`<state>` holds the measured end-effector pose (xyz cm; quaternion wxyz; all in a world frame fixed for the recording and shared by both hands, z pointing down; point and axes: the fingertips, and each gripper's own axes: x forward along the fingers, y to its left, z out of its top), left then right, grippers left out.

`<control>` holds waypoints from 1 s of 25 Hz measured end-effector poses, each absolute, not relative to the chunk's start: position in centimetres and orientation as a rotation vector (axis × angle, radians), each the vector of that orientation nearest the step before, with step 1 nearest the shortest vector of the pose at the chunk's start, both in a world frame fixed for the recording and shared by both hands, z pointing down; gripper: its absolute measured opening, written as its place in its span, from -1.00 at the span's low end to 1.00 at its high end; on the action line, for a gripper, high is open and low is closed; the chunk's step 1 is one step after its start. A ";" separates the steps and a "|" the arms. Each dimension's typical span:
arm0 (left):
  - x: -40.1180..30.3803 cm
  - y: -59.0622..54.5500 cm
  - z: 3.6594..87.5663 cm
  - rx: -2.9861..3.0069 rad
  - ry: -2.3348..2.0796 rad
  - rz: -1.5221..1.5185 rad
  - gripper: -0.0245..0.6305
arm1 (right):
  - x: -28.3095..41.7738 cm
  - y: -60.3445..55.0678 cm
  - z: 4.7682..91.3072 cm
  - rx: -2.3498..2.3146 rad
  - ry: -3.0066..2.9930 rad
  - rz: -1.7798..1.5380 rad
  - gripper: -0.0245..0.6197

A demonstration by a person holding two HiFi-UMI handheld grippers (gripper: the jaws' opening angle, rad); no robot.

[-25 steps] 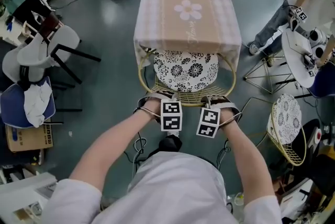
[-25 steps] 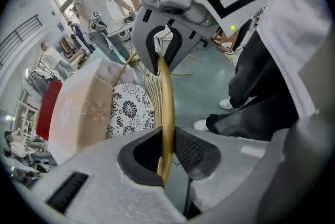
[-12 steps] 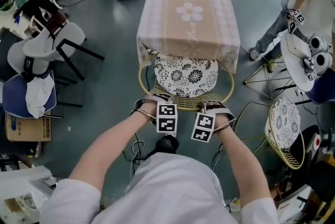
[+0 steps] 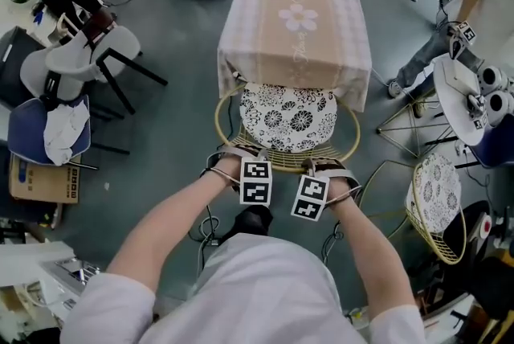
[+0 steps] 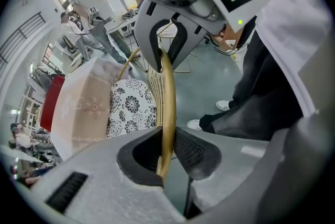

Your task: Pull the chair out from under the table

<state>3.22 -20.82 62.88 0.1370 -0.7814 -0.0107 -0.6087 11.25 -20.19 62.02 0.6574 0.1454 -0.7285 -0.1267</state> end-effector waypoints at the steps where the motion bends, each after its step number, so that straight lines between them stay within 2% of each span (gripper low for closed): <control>1: 3.2 -20.5 62.9 -2.261 -0.031 -1.764 -0.74 | 11.2 -19.9 62.0 0.326 -1.651 -0.288 -0.81; 25: 3.0 -13.4 63.0 -2.238 0.024 -1.809 -0.74 | 11.1 -12.9 62.0 0.304 -1.666 -0.321 -0.81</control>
